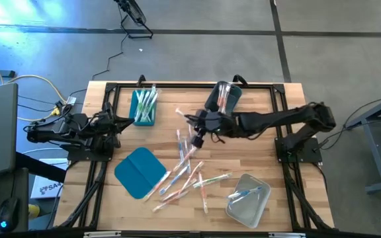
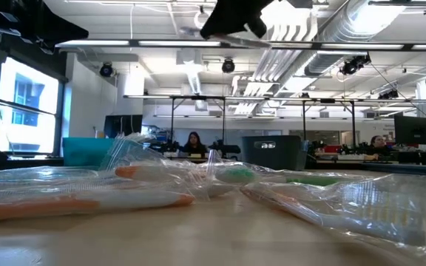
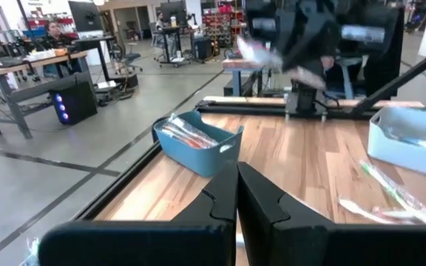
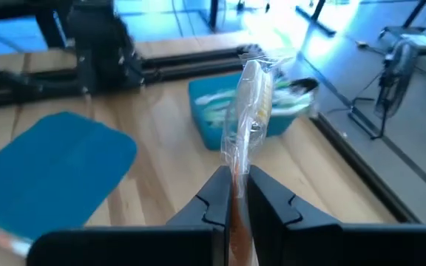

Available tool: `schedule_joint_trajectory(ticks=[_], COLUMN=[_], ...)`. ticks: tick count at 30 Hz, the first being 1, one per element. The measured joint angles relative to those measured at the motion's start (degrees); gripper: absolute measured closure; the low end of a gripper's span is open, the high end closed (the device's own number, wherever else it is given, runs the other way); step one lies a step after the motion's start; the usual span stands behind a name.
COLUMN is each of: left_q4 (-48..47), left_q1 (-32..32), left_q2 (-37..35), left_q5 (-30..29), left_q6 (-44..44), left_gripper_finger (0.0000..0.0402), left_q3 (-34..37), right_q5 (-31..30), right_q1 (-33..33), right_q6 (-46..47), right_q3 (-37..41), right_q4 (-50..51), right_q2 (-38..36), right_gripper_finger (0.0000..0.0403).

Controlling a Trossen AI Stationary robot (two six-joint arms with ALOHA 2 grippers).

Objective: Pick & Place Toothbrushes
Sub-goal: Put the orange toothbrush into the dark gray bin

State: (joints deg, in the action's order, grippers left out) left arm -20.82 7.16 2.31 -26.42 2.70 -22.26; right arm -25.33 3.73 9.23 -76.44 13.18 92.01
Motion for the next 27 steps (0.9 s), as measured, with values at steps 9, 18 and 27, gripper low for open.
schedule_joint_trajectory(ticks=[9, 18, 27], left_q4=[0.0, -0.1, -0.4], left_q1=[0.0, 0.0, 0.0], left_q2=[0.3, 0.3, 0.3], left_q5=[0.0, 0.0, 0.2], left_q6=[0.0, 0.0, -0.1], left_gripper_finger=[0.0401, 0.0401, 0.0401], left_q3=[0.0, 0.0, 0.0], right_q5=[-0.7, -11.8, -13.8], right_q1=[-0.1, -0.1, 1.6], right_q6=[0.1, -1.5, 8.3], right_q3=[0.0, 0.0, 2.5], right_q4=[3.0, 4.1, 12.3], right_q2=[-4.5, -6.8, -9.0], right_gripper_finger=[0.0381, 0.0381, 0.0381])
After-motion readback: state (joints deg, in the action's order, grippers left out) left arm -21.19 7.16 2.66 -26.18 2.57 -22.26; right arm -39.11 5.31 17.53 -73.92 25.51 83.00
